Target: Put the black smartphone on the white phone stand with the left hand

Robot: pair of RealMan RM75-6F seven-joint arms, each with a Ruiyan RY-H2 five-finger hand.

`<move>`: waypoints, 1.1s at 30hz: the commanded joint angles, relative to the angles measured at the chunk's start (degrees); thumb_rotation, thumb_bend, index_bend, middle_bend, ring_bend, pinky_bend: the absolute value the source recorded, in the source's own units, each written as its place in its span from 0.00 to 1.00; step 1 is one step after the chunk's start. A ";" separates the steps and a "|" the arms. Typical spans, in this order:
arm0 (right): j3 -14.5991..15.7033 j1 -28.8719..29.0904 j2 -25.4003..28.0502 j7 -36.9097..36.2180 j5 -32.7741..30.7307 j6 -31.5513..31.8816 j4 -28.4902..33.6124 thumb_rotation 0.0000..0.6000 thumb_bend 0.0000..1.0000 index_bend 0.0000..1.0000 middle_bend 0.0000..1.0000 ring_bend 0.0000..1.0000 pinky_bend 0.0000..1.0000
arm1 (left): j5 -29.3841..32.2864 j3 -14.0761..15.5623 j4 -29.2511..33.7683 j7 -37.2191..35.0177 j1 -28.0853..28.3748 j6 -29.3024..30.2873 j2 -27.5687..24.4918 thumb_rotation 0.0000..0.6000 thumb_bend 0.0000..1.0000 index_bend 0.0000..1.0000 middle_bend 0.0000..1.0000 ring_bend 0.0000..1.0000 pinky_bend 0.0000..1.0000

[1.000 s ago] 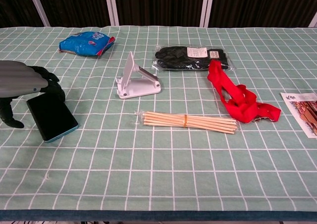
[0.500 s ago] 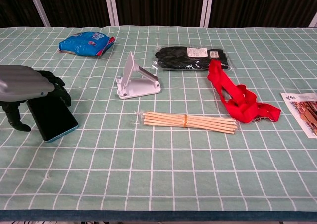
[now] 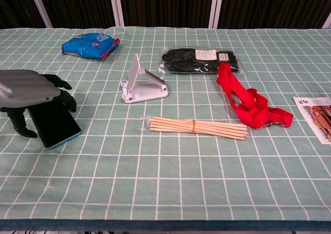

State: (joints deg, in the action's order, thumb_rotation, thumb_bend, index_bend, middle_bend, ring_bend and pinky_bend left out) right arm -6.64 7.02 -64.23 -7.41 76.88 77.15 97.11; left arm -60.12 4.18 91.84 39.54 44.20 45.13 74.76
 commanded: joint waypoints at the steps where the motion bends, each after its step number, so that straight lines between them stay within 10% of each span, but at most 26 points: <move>1: -0.01 -0.01 0.01 -0.01 -0.01 0.01 -0.01 1.00 0.11 0.00 0.00 0.00 0.15 | -0.06 0.18 -0.23 -0.20 0.02 0.12 0.15 1.00 0.15 0.23 0.26 0.00 0.00; 33: -0.05 -0.33 0.03 -0.84 0.32 0.60 0.01 1.00 0.12 0.00 0.00 0.00 0.15 | -7.30 0.50 -1.36 -4.91 -1.20 4.09 -0.15 1.00 0.47 0.59 0.63 0.11 0.00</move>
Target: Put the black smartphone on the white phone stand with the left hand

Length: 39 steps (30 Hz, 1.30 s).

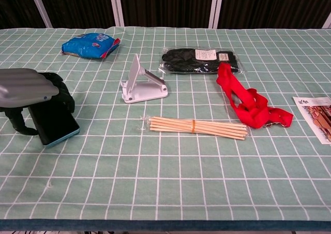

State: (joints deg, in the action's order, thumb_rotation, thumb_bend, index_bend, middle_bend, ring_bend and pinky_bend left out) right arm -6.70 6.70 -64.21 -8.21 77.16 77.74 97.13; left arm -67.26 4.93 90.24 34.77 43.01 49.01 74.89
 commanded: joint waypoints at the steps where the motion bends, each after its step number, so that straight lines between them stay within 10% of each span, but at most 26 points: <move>1: 0.01 -0.01 0.02 -0.08 0.07 0.02 -0.01 1.00 0.12 0.00 0.00 0.00 0.15 | -0.20 -0.38 0.38 -0.16 0.01 0.29 -0.46 1.00 0.47 0.59 0.63 0.11 0.00; 17: 0.04 0.02 0.23 -0.62 0.00 -0.32 0.14 1.00 0.12 0.00 0.00 0.00 0.15 | 6.49 -9.11 4.48 -4.65 -0.60 6.89 0.39 1.00 0.47 0.60 0.64 0.13 0.00; 39: -0.01 0.07 0.61 -1.83 -0.29 -0.91 0.39 1.00 0.12 0.00 0.00 0.00 0.15 | 37.85 -28.41 15.01 -12.42 2.93 16.44 13.37 1.00 0.47 0.59 0.64 0.13 0.00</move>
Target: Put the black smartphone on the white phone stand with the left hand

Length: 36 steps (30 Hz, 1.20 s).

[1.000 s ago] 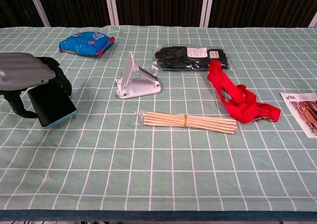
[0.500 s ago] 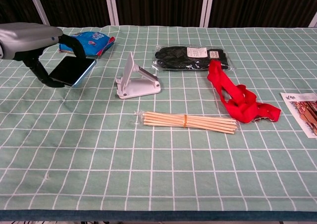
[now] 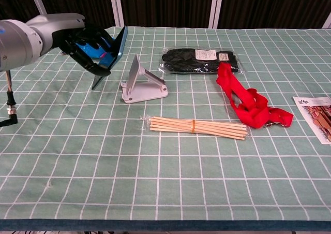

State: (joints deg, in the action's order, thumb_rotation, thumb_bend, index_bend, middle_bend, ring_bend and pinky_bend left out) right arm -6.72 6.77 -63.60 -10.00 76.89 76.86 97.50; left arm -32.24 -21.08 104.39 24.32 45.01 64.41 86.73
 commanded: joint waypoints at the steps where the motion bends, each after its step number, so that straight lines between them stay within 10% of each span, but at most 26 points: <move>1: 0.00 0.00 0.02 -0.08 -0.04 -0.06 0.03 1.00 0.12 0.00 0.00 0.00 0.15 | 3.63 -2.89 0.82 -2.38 1.14 1.06 1.77 1.00 0.47 0.59 0.64 0.13 0.00; 14: 0.00 0.04 0.14 -0.41 -0.23 -0.33 0.26 1.00 0.12 0.00 0.00 0.00 0.15 | 14.71 -8.17 -1.47 -8.51 3.56 -3.91 2.81 1.00 0.47 0.59 0.64 0.13 0.00; 36: 0.01 0.03 0.32 -0.88 -0.38 -0.57 0.47 1.00 0.12 0.00 0.00 0.00 0.15 | 18.39 -7.95 -5.32 -13.77 4.66 -7.72 2.24 1.00 0.47 0.58 0.64 0.13 0.00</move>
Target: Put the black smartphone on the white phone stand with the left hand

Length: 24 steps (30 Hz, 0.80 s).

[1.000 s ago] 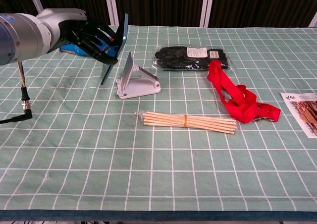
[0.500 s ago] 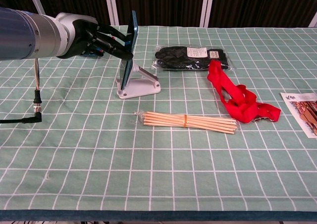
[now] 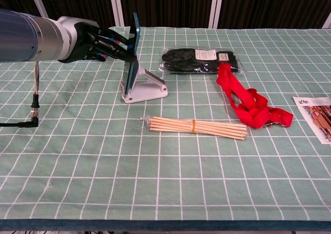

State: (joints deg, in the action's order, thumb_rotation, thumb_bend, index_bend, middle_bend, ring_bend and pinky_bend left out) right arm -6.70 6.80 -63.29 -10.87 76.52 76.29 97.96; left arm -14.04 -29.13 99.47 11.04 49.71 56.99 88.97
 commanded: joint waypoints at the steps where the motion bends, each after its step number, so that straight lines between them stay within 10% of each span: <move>1: -0.01 -0.01 0.01 -0.04 -0.02 0.00 0.03 1.00 0.12 0.00 0.00 0.00 0.15 | 0.34 0.12 -0.64 -0.80 -0.03 -0.46 0.05 1.00 0.47 0.59 0.64 0.13 0.00; 24: 0.06 -0.07 0.02 -0.19 0.05 0.00 0.08 1.00 0.12 0.00 0.00 0.00 0.15 | -0.24 1.40 -3.29 -5.67 0.21 -4.51 -0.14 1.00 0.46 0.58 0.64 0.13 0.00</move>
State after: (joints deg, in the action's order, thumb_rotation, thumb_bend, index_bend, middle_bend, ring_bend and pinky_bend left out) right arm -6.64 6.73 -63.27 -11.07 76.57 76.29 98.04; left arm -14.28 -27.73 96.18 5.36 49.92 52.48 88.84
